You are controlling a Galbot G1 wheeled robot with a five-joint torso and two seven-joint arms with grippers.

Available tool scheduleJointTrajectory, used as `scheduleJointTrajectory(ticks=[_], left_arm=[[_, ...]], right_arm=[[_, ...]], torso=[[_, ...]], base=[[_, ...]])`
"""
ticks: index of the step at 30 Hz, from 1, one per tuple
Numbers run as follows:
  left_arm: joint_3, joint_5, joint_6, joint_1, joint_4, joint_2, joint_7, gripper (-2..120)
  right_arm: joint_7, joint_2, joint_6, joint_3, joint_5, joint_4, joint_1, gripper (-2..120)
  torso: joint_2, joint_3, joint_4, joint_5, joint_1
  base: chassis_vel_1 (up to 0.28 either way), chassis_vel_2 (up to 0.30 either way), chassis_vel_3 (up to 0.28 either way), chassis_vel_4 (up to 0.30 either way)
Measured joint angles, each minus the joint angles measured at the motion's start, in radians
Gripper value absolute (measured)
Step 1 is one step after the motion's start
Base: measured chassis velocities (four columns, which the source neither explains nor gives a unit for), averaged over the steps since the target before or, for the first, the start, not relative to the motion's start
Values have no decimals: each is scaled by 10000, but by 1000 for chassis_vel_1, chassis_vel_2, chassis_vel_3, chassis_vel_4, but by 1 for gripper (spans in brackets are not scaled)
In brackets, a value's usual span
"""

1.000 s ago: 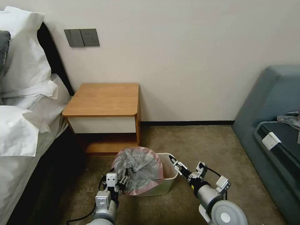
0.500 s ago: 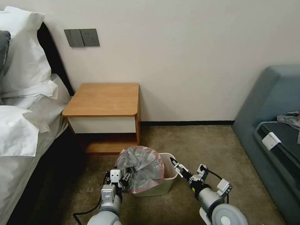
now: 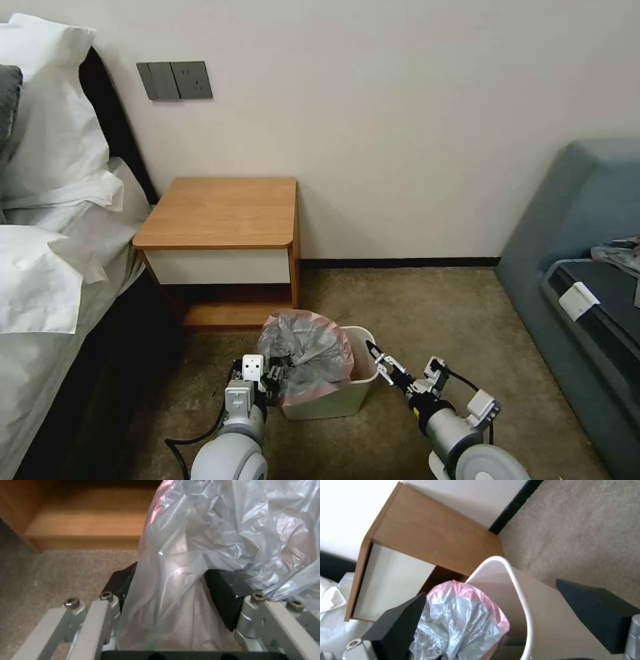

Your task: Pick up the garbage bag from the table and place it over the trash can.

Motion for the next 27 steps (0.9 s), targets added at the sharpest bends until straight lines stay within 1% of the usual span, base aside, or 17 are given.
scheduleJointTrajectory(ticks=[3, 8, 10, 12, 13, 14, 15, 17, 18, 19, 21, 22, 23, 24, 25, 26, 27], left_arm=[[-4, -372, 317, -194, 22, 52, -111, 51], [-21, -638, 411, -342, 118, 139, -247, 49], [-22, -685, 413, -426, 216, 158, -278, 39], [-17, -685, 409, -456, 256, 159, -290, 37], [1, -697, 397, -512, 323, 153, -328, 28], [1, -697, 397, -512, 323, 153, -328, 28], [12, -727, 390, -537, 350, 147, -357, 25], [34, -805, 376, -574, 381, 135, -402, 17], [48, -861, 351, -579, 387, 134, -414, 11], [48, -861, 351, -579, 387, 134, -414, 11], [58, -961, 192, -548, 386, 137, -415, 5], [58, -961, 192, -548, 386, 137, -415, 5], [63, -1033, -47, -503, 387, 146, -406, 5], [68, -1149, -560, -416, 391, 172, -331, 5], [68, -1149, -560, -416, 391, 172, -331, 5], [65, -1183, -1165, -303, 402, 207, -190, 5], [44, -1176, -1538, -207, 403, 233, -71, 5]], right_arm=[[0, 50, 8, -6, -22, -119, 90, 100], [1, 132, 41, -89, -123, -235, 200, 100], [11, 146, 61, -108, -155, -252, 242, 100], [17, 147, 64, -109, -155, -252, 251, 100], [27, 145, 64, -109, -155, -235, 265, 100], [27, 145, 64, -109, -155, -235, 265, 100], [34, 143, 65, -108, -155, -203, 271, 100], [47, 140, 65, -122, -153, -111, 291, 100], [54, 139, 62, -164, -167, -31, 322, 100], [54, 139, 62, -164, -167, -31, 322, 100], [70, 131, 41, -326, -267, 137, 422, 100], [70, 131, 41, -326, -267, 137, 422, 100], [82, 120, 22, -450, -360, 221, 495, 100], [93, 98, -13, -621, -515, 312, 592, 100], [93, 98, -13, -621, -515, 312, 592, 100], [115, 60, -119, -826, -703, 391, 697, 100], [152, 12, -209, -990, -802, 444, 776, 100]], torso=[[0, 0, 0, 0, 0], [0, 0, 0, 0, 0], [0, 0, 0, 0, 0], [0, 0, 0, 0, 0], [0, 0, 0, 0, 0], [0, 0, 0, 0, 0], [0, 0, 0, 0, 0], [0, 0, 0, 0, 0], [0, 0, -1, -1, 0], [0, 0, -1, -1, 0], [0, 0, -1, -2, 0], [0, 0, -1, -2, 0], [0, 0, 0, -2, 0], [0, 0, 0, -3, 0], [0, 0, 0, -3, 0], [0, 0, 0, -2, 0], [0, 0, 0, 1, 0]], base=[[0, 0, 0, 0], [0, 0, 0, 0], [0, 0, 0, 0], [0, 0, 0, 0], [0, 0, 0, 0], [0, 0, 0, 0], [0, 0, 0, 0], [0, 0, 0, 0], [0, 0, 0, 0], [0, 0, 0, 0], [0, 0, 0, 0], [0, 0, 0, 0], [0, 0, 0, 0], [0, 0, 0, 0], [0, 0, 0, 0], [0, 0, 0, 0], [0, 0, 0, 0]])
